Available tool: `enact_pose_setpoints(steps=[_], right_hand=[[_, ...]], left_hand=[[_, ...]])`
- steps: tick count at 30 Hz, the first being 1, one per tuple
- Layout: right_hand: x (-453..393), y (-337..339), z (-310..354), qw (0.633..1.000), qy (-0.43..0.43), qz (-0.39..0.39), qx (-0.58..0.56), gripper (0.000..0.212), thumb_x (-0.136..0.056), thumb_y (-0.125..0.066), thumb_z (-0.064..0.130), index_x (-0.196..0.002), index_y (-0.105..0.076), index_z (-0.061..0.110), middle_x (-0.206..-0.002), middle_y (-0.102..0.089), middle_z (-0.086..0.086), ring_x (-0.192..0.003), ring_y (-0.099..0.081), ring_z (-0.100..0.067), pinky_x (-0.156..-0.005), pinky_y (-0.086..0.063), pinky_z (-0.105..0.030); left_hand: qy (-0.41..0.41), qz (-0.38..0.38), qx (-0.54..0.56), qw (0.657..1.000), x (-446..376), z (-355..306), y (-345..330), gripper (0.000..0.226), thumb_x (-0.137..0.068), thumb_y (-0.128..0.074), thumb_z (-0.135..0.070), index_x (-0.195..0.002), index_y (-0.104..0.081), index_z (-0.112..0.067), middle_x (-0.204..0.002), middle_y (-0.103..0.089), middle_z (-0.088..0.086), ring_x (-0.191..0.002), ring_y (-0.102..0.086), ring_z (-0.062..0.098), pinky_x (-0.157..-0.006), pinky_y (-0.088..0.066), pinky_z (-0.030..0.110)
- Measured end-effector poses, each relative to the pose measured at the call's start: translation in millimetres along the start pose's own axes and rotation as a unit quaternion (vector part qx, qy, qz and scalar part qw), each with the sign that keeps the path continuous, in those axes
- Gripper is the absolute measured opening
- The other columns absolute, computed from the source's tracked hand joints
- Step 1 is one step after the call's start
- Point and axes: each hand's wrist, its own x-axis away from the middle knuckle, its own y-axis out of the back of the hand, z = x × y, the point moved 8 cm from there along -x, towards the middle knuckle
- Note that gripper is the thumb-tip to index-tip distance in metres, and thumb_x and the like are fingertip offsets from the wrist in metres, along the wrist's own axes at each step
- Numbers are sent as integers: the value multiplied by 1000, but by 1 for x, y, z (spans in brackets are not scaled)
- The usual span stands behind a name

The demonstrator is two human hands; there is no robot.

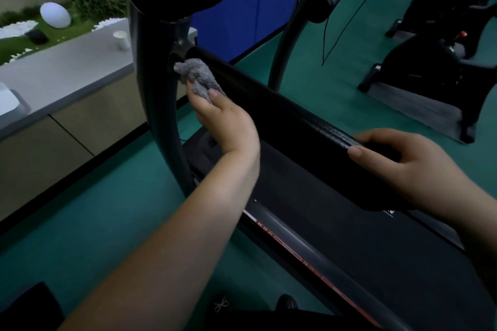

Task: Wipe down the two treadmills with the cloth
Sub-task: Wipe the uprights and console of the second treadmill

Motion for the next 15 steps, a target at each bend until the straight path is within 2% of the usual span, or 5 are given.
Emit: enact_pose_setpoints(steps=[2, 5, 7, 11, 15], right_hand=[[0, -2, -6, 1000, -12, 5, -23, 20, -73, -58, 58, -85, -66, 44, -74, -71, 11, -63, -67, -6, -54, -51, -22], [-1, -2, -11, 999, -5, 8, -32, 18, -77, -61, 53, -85, -68, 39, -75, -71, 12, -66, -68, -6, -63, -54, -28], [-3, -1, -11, 1000, 7, 5, -30, 22, -76, -60, 54, -84, -69, 35, -75, -71, 14, -64, -66, -1, -62, -50, -25], [-6, -3, -15, 999, 23, 25, -32, 27, -80, -59, 54, -89, -69, 30, -73, -71, 11, -64, -67, -5, -64, -55, -28], [-13, -4, -17, 997, 61, 36, 0, 35, -85, -53, 56, -102, -66, 29, -84, -68, 13, -76, -63, -3, -59, -44, -15]], left_hand=[[-15, 29, 8, 999, 38, 8, 0, 47, -103, -35, -14, -149, -27, -16, -150, -36, 12, -131, -45, 16, -103, -38, 14], [-28, 108, -11, 994, 131, 20, 7, 51, -102, -38, -8, -149, -24, -19, -153, -28, 0, -130, -36, -12, -103, -30, 5], [-18, 146, 2, 989, 173, 18, 8, 51, -102, -38, -12, -147, -22, -29, -156, -25, -3, -137, -31, -7, -111, -29, 16], [-18, 40, -19, 999, 112, 6, 2, 44, -103, -37, -12, -146, -32, -15, -150, -38, 5, -130, -41, 7, -95, -34, 3], [-3, -5, -42, 999, 77, -7, 0, 40, -105, -33, -22, -145, -35, -23, -138, -50, 1, -122, -50, 15, -89, -39, 20]])
